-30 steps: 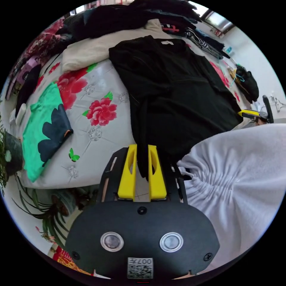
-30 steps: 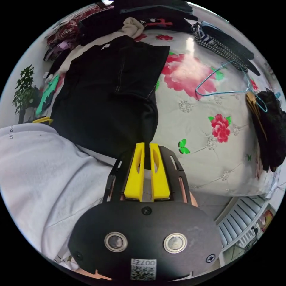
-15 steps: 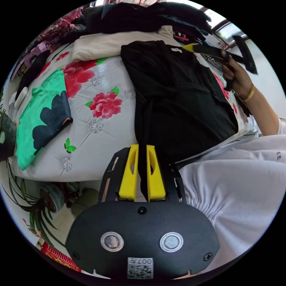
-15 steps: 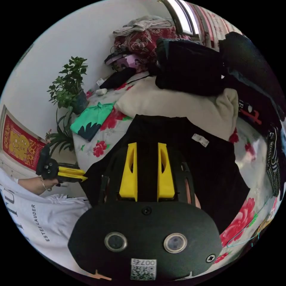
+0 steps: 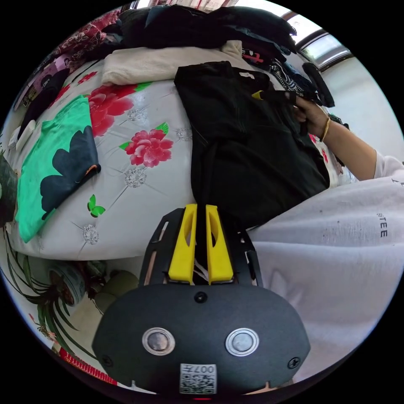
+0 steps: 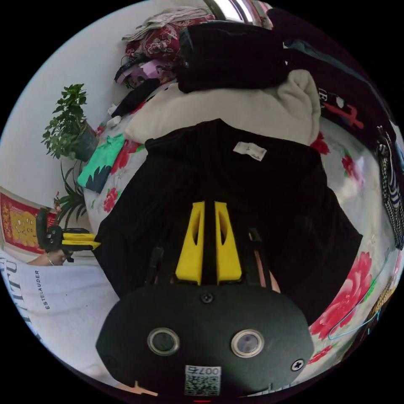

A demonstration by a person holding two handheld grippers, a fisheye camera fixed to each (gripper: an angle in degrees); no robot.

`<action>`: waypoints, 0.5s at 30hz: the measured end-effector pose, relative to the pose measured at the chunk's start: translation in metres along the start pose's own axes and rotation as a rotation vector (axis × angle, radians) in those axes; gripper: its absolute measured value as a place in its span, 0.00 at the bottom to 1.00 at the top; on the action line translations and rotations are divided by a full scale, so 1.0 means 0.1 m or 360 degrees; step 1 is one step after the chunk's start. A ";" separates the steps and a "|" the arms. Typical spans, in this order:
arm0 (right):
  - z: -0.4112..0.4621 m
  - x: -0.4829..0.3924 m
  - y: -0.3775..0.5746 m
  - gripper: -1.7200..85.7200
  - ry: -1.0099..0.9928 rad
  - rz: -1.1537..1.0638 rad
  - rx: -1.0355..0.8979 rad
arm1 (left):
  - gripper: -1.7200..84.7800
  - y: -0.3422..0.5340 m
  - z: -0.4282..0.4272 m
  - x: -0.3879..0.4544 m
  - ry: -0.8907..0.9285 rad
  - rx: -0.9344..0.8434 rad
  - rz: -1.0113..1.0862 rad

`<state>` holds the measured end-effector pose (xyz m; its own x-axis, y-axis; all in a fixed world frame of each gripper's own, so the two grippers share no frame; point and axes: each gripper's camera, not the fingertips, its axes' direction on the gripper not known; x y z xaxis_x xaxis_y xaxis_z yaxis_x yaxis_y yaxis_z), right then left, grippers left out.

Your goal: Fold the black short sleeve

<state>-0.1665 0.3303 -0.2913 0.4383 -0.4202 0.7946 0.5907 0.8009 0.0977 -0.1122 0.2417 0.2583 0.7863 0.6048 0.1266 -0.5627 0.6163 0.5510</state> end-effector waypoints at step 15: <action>-0.50 -0.13 1.29 0.11 -0.0165 0.0243 0.0095 | 0.13 -0.07 0.28 0.01 0.0128 -0.0074 0.0105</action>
<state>-0.0620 0.4171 -0.3188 0.4457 -0.2478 0.8602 0.4800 0.8773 0.0040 -0.1006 0.2240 0.2775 0.7251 0.6822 0.0940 -0.6255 0.5954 0.5042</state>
